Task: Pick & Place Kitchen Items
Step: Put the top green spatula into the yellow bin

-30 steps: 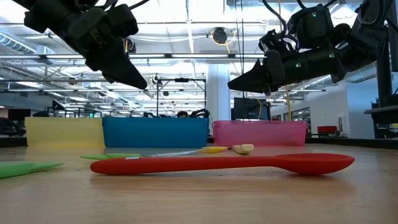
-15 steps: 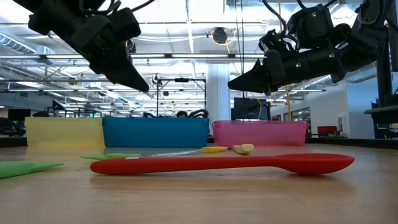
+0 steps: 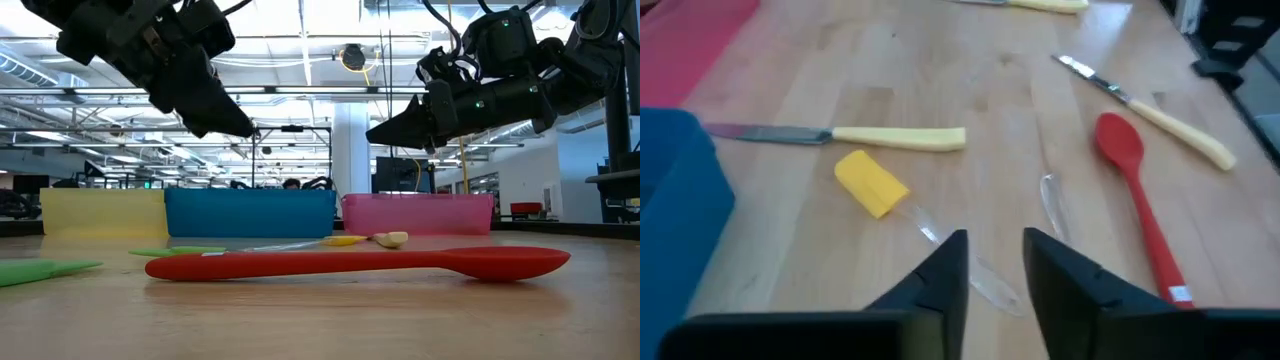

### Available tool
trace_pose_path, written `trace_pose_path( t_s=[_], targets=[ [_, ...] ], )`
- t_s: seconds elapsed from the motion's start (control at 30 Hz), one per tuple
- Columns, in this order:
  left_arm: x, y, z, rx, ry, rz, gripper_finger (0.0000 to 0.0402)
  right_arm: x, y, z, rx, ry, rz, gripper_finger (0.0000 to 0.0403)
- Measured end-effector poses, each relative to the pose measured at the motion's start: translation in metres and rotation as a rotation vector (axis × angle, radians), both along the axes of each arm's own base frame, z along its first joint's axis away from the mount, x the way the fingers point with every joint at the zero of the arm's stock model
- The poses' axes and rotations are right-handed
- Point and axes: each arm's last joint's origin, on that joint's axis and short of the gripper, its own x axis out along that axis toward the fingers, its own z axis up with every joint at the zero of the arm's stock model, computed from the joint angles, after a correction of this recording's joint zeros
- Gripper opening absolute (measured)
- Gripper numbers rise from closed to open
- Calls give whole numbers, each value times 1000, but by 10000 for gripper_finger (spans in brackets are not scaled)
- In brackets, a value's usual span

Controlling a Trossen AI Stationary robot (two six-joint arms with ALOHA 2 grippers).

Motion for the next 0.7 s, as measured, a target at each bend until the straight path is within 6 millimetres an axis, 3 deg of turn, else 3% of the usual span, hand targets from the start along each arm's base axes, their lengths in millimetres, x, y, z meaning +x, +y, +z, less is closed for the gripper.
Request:
trace_pose_path(
  t_s=[0.17, 0.3, 0.57, 0.7],
  targets=[
    [0, -8, -5, -14, 27, -22, 170, 0, 0, 0, 0, 0, 0, 142],
    [1, -23, -17, -30, 74, -58, 197, 0, 0, 0, 0, 1, 0, 142],
    [0, -52, -55, -76, 231, -88, 184, 0, 0, 0, 0, 3, 0, 142],
    [2, -64, -65, -111, 233, -97, 173, 0, 0, 0, -2, 2, 0, 142]
  ],
)
